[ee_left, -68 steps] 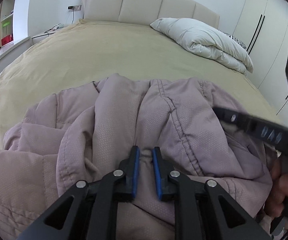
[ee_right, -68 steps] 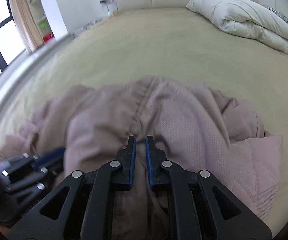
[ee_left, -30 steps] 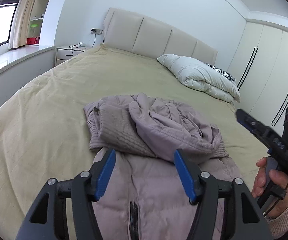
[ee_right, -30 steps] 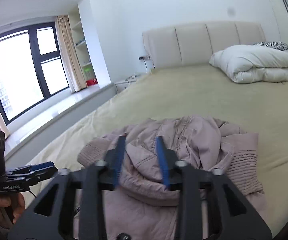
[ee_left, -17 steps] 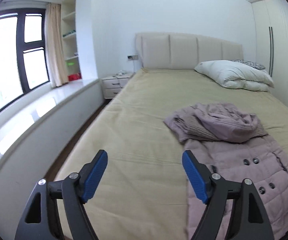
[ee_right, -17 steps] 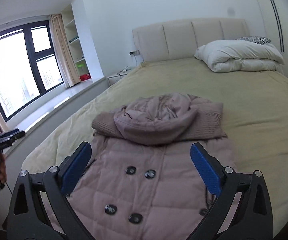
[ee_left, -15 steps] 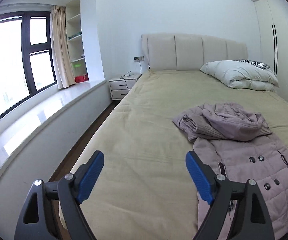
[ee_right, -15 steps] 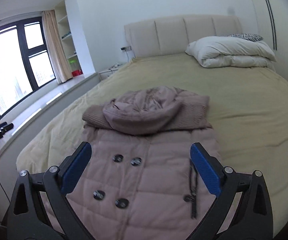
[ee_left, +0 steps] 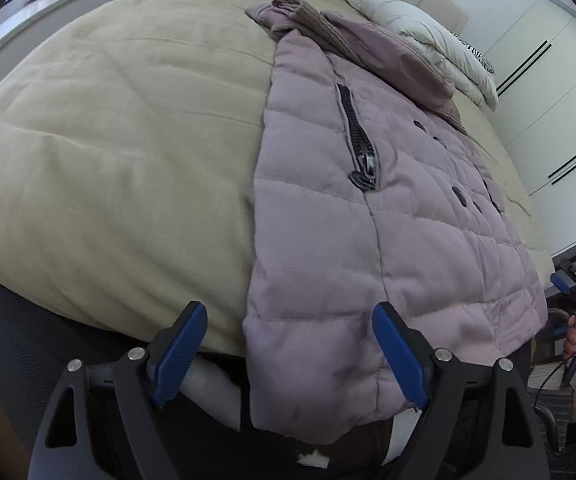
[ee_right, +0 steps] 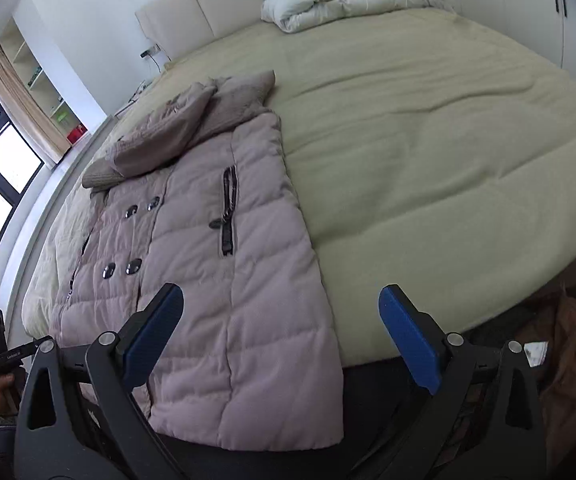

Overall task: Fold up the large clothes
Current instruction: 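Move both open grippers to the coat hem, then grasp the hem with the left gripper while the right gripper grasps the hem beside it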

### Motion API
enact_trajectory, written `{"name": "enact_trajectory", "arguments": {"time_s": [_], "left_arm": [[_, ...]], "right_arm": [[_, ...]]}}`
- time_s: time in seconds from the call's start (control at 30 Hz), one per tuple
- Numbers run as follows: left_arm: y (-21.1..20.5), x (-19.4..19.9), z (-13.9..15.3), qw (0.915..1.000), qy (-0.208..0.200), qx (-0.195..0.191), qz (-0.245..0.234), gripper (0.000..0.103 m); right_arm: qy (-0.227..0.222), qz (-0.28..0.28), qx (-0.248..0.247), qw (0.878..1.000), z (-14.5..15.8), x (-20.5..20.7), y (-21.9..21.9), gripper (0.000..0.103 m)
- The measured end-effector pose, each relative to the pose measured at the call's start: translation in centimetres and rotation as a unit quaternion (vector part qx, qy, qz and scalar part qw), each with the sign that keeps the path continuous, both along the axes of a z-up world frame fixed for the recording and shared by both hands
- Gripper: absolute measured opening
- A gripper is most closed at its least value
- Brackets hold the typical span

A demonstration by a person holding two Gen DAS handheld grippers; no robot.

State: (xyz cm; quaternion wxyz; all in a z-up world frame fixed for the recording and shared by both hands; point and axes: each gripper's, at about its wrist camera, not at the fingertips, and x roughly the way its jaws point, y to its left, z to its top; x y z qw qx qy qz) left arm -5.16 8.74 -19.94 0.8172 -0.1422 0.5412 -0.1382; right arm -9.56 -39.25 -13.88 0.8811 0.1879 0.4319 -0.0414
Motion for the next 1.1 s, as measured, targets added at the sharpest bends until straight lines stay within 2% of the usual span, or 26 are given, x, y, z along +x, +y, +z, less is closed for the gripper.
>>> {"name": "enact_trajectory", "arguments": {"time_s": [0.1,0.23,0.37,0.53,0.6,0.67,0.7,0.73,0.77,0.8,0.83,0.87,0.97,1.1], "left_arm": [[-0.6,0.1,-0.5,0.9999,0.005,-0.012,-0.01,0.087],[-0.6,0.5,-1.4,0.9989,0.024,-0.037,-0.015,0.087],[-1.1,0.8,-1.9,0.9979,0.039,-0.037,-0.037,0.087],[-0.9,0.8,-2.8,0.9943,0.066,-0.076,-0.036,0.081],[-0.9,0.9,-2.8,0.9939,0.067,-0.081,-0.035,0.077],[-0.9,1.0,-2.6,0.993,0.069,-0.088,-0.038,0.063],[-0.9,1.0,-2.5,0.9928,0.069,-0.089,-0.041,0.06],[-1.0,1.0,-2.3,0.993,0.067,-0.086,-0.044,0.052],[-1.1,1.0,-2.2,0.9932,0.066,-0.084,-0.047,0.044],[-1.2,0.9,-2.0,0.9932,0.064,-0.083,-0.05,0.039],[-1.3,0.8,-1.7,0.9933,0.06,-0.083,-0.053,0.028],[-1.6,0.7,-1.4,0.9936,0.056,-0.08,-0.057,0.021],[-2.7,0.0,0.2,0.9954,0.027,-0.052,-0.076,0.014],[-2.9,-0.9,2.1,0.9957,0.005,-0.036,-0.086,0.01]], "right_arm": [[0.035,-0.015,0.031,0.999,-2.0,-0.1,-1.3,0.095],[0.053,-0.007,0.075,0.996,-3.0,-0.4,-2.0,0.087],[0.075,0.021,0.089,0.993,-3.4,-0.4,-1.5,0.069],[0.12,0.051,0.104,0.986,-4.7,0.1,-0.4,0.066],[0.118,0.05,0.109,0.986,-4.6,0.0,-0.5,0.065],[0.117,0.046,0.119,0.985,-4.7,0.0,-0.6,0.062],[0.119,0.049,0.12,0.984,-4.8,0.1,-0.4,0.053],[0.123,0.054,0.118,0.984,-4.9,0.1,-0.1,0.047],[0.127,0.056,0.114,0.984,-5.1,0.2,0.3,0.036],[0.129,0.058,0.112,0.984,-5.2,0.3,0.5,0.032],[0.127,0.059,0.109,0.984,-5.3,0.3,0.7,0.029],[0.123,0.059,0.103,0.985,-5.1,0.2,1.1,0.022],[0.109,0.067,0.076,0.989,-4.5,0.1,2.3,0.011],[0.089,0.07,0.057,0.992,-2.9,-0.4,3.3,0.008]]}}
